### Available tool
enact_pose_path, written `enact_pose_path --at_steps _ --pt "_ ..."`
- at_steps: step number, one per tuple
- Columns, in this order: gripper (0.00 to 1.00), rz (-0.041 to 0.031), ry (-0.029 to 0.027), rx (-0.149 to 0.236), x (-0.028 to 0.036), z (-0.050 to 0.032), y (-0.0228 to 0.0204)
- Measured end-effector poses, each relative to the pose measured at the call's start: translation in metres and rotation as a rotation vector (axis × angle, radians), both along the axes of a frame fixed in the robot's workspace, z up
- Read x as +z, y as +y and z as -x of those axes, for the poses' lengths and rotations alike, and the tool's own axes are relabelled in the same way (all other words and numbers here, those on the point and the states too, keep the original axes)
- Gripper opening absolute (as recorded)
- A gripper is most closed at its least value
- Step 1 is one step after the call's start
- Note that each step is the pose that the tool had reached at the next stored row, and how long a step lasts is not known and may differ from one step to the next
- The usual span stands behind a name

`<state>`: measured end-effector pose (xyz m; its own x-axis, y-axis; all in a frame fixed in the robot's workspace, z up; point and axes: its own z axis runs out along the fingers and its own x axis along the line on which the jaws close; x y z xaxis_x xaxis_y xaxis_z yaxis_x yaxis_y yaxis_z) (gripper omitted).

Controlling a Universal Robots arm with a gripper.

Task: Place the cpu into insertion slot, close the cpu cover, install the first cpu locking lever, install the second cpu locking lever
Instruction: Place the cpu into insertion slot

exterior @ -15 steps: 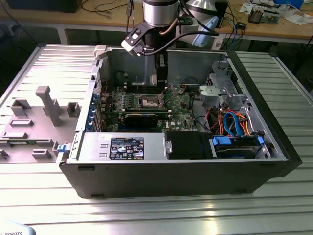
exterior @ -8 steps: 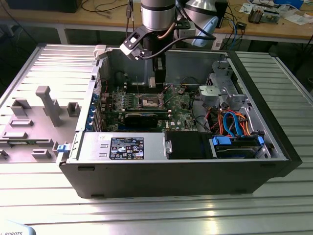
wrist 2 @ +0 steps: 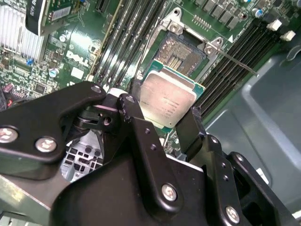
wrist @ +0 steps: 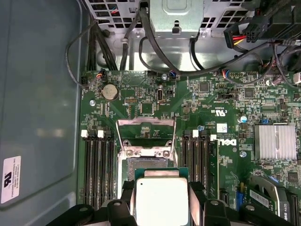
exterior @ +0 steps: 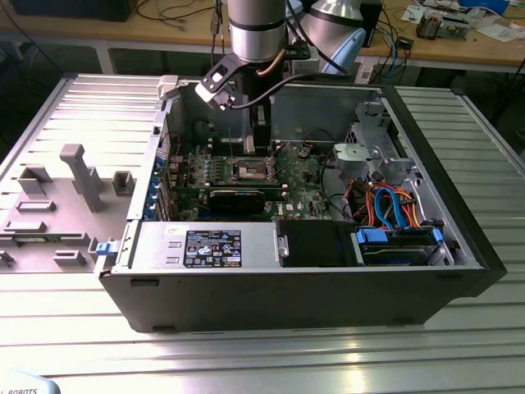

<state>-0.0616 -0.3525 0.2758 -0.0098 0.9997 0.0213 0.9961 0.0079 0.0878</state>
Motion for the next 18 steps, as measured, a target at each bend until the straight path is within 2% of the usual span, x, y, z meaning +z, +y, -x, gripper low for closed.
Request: enact_pose_path --at_steps 2,12,14,18 --pt "0.54 -0.0002 -0.0002 0.000 -0.0018 0.0000 0.0000" --pt "0.54 -0.0005 -0.0004 0.000 -0.0027 0.0000 0.0001" --pt "0.54 -0.0002 -0.0001 0.000 -0.0049 0.0001 0.0002" --pt "0.54 -0.0001 -0.0001 -0.001 -0.0150 0.0003 0.0006"
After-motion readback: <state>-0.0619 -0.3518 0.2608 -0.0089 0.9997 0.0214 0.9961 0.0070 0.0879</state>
